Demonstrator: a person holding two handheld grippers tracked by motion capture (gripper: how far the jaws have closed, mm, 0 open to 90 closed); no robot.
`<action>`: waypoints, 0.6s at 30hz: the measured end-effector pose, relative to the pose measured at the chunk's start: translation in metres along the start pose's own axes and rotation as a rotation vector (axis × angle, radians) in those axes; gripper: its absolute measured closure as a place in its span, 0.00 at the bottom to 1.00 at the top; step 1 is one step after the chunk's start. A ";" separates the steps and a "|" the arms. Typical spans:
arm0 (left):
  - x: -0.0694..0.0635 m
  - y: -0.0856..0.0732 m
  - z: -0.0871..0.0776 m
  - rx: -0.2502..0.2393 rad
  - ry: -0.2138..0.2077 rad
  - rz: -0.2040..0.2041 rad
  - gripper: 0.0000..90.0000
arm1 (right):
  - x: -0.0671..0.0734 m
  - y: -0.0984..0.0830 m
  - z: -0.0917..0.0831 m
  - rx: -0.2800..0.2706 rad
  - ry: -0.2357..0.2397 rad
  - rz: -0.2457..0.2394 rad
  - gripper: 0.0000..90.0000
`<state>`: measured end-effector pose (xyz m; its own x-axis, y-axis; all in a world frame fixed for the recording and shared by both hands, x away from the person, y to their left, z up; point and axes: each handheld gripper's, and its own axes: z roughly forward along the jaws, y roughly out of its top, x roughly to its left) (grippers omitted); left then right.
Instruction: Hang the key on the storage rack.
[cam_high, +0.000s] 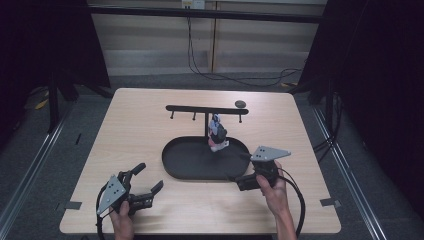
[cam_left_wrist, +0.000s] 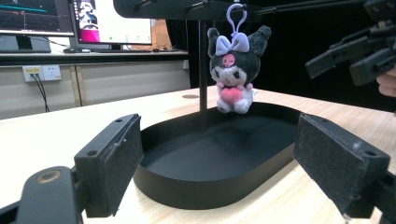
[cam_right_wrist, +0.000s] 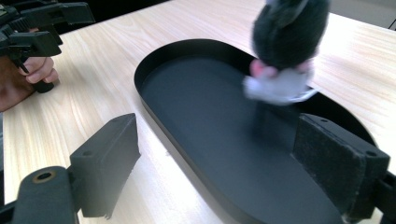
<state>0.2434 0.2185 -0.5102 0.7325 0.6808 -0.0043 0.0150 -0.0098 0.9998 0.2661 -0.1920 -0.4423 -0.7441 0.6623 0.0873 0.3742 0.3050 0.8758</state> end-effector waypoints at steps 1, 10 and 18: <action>0.000 0.000 0.000 0.000 0.000 0.000 0.17 | 0.002 -0.005 0.001 -0.003 -0.007 0.000 0.16; 0.000 0.000 0.000 0.000 0.000 0.001 0.17 | 0.009 -0.051 0.004 -0.115 -0.214 0.026 0.16; 0.000 0.000 0.000 0.000 0.001 0.001 0.17 | 0.021 -0.071 0.005 -0.272 -0.338 0.057 0.15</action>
<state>0.2435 0.2185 -0.5103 0.7320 0.6813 -0.0031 0.0139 -0.0104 0.9998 0.2271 -0.1963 -0.5050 -0.4861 0.8737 0.0188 0.2163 0.0995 0.9712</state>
